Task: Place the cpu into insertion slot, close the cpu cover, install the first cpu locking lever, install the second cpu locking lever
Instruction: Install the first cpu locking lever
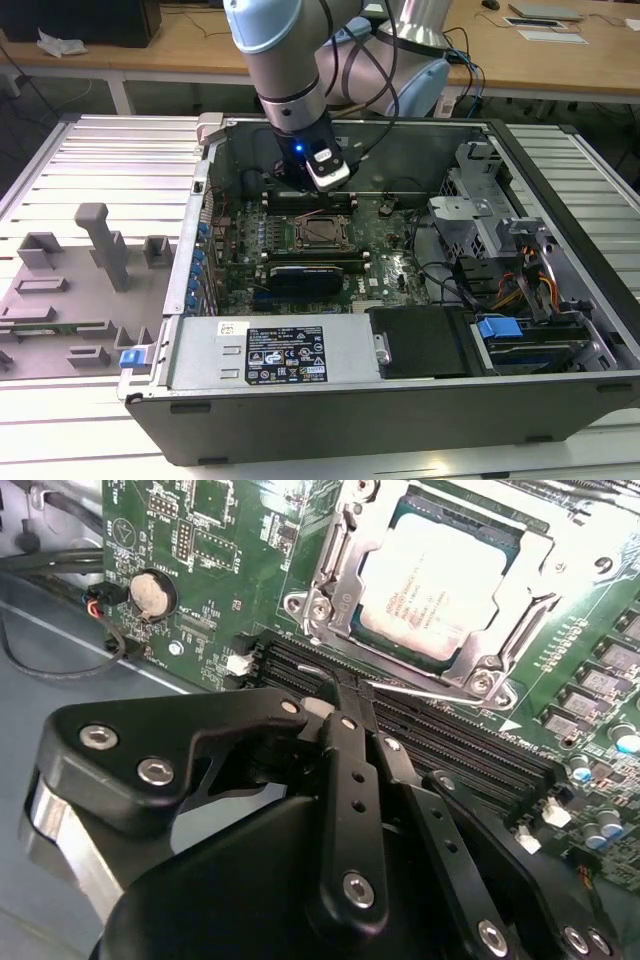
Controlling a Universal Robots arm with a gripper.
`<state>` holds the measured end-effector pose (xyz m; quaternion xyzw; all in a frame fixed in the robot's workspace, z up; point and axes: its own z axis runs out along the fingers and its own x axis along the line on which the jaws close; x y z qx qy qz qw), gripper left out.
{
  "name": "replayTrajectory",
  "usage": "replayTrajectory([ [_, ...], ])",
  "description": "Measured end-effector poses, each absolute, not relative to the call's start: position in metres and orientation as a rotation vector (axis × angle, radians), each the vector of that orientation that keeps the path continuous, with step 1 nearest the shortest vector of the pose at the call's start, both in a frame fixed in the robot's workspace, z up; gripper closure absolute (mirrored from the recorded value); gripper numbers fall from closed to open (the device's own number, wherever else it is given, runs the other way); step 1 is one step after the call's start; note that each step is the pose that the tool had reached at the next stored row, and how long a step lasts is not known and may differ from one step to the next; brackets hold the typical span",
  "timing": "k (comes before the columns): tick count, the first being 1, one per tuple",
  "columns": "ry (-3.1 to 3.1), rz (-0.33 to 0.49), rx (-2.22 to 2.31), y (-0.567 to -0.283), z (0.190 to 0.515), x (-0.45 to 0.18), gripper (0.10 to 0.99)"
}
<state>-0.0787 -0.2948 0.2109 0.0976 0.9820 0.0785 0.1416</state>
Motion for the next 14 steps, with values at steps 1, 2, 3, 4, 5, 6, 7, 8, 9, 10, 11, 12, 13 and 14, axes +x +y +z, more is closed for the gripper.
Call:
replayTrajectory([
  [1,2.834,0.225,0.289,-0.294,0.211,-0.079,0.980],
  [2,2.832,0.224,0.299,-0.294,0.210,-0.079,0.980],
  [3,2.830,0.221,0.313,-0.293,0.209,-0.079,0.980],
  [4,2.829,0.218,0.320,-0.293,0.208,-0.079,0.980],
  [5,2.828,0.216,0.325,-0.292,0.208,-0.079,0.980],
  [6,2.827,0.212,0.332,-0.292,0.207,-0.079,0.980],
  [7,2.826,0.208,0.337,-0.292,0.206,-0.079,0.980],
  [8,2.825,0.205,0.342,-0.292,0.205,-0.079,0.980],
  [9,2.824,0.201,0.347,-0.292,0.204,-0.079,0.980],
  [10,2.823,0.198,0.352,-0.292,0.203,-0.079,0.980],
  [11,2.823,0.196,0.357,-0.292,0.202,-0.079,0.980],
  [12,2.822,0.193,0.362,-0.292,0.201,-0.079,0.980],
  [13,2.821,0.192,0.367,-0.292,0.201,-0.079,0.980],
  [14,2.819,0.189,0.375,-0.292,0.199,-0.079,0.980],
])
